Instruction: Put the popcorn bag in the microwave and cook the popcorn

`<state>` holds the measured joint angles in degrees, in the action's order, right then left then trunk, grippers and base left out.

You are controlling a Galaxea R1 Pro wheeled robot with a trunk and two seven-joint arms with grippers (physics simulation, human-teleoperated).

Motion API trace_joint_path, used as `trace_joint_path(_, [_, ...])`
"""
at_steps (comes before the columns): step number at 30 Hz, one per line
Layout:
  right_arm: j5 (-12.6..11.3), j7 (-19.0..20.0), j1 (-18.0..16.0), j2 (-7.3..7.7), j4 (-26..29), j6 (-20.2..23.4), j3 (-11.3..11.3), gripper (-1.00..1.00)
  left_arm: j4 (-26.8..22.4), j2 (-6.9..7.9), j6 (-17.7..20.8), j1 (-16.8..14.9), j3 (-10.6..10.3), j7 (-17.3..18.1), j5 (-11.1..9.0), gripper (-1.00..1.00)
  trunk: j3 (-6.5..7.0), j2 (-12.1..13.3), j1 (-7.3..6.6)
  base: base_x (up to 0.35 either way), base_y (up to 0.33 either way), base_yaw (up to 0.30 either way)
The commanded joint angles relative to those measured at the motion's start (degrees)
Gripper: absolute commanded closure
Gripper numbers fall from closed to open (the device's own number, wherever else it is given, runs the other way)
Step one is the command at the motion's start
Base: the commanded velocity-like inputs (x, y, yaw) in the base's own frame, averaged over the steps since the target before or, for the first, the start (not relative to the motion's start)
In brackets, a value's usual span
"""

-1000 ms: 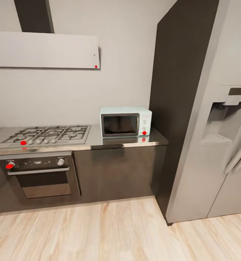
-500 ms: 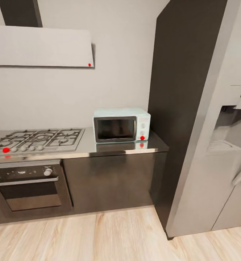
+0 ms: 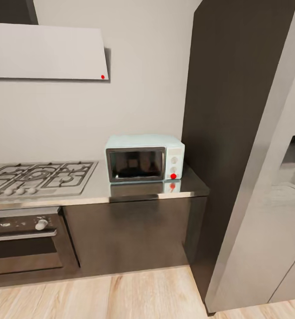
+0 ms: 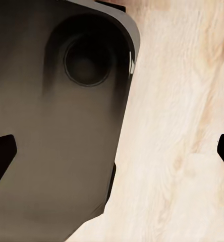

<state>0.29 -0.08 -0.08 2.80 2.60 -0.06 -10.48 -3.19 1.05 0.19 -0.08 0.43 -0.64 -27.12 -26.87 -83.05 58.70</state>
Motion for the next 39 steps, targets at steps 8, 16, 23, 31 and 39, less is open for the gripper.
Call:
trace_joint_path(8, [0.0, -0.2, 0.0, 0.01, 0.0, 0.0, -0.2, -1.00, -0.1, 0.01, 0.0, 0.0, 0.1, -0.1, -0.2, -1.00, -0.05, 0.0, 0.03, 0.322, -0.091, 0.264])
trace_joint_path(16, [0.2, -0.1, 0.0, 0.01, 0.0, -0.1, -0.3, -1.00, 0.0, 0.00, -0.6, 0.0, 0.2, -0.1, -0.4, -1.00, -0.05, 0.0, 0.03, 0.146, -0.040, 0.135])
trace_joint_path(23, [0.3, 0.1, 0.0, 0.10, 0.0, 0.0, -0.3, -1.00, 0.0, 0.01, -0.7, 0.0, 0.3, -0.1, -0.4, -1.00, -0.05, 0.0, 0.03, 0.003, -0.001, 0.003])
trace_joint_path(31, [5.4, 1.0, -0.3, -0.34, 35.3, 19.3, -2.0, -1.00, 0.0, -0.15, -0.8, 0.0, 0.3, -0.1, -0.4, -1.00, -0.05, 0.0, 0.03, 0.000, 0.000, 0.000])
trace_joint_path(39, [4.5, 1.0, -25.3, -5.38, 68.1, 56.1, -0.9, -1.00, 0.0, -0.25, -0.8, 0.0, 0.3, -0.1, -0.3, -1.00, -0.05, 0.0, 0.03, 0.000, 0.000, 0.000])
